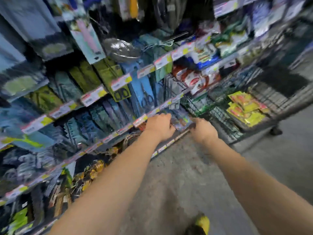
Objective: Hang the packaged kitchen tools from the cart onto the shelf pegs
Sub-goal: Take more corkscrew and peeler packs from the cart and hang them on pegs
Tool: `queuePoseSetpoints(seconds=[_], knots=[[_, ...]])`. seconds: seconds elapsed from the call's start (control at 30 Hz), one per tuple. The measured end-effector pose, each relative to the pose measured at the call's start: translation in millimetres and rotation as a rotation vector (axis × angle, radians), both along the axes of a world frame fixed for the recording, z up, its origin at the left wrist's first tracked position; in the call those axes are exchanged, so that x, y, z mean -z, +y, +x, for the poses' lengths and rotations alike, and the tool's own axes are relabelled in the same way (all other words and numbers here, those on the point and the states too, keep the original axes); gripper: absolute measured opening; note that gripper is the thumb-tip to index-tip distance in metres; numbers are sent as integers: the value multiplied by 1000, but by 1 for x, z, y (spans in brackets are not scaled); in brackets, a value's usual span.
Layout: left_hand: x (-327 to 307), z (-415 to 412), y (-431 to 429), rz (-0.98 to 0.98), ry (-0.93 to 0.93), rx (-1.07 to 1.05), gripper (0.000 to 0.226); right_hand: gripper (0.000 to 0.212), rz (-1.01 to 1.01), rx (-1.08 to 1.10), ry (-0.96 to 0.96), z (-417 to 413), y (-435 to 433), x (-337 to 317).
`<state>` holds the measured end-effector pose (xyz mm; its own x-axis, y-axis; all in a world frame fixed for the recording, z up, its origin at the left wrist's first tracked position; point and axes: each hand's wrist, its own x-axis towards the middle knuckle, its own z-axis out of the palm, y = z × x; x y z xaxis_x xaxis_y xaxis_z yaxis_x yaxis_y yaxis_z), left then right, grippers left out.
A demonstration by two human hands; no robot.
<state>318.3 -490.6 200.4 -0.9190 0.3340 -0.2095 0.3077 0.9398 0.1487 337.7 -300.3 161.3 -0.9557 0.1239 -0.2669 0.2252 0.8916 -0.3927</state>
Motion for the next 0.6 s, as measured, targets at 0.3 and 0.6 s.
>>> queuePoseSetpoints(seconds=[0.3, 0.6], knots=[[-50, -34, 169, -124, -60, 223, 48, 42, 54, 117, -77, -5, 154, -53], [-27, -107, 263, -144, -173, 250, 53, 28, 43, 197, -194, -50, 253, -32]])
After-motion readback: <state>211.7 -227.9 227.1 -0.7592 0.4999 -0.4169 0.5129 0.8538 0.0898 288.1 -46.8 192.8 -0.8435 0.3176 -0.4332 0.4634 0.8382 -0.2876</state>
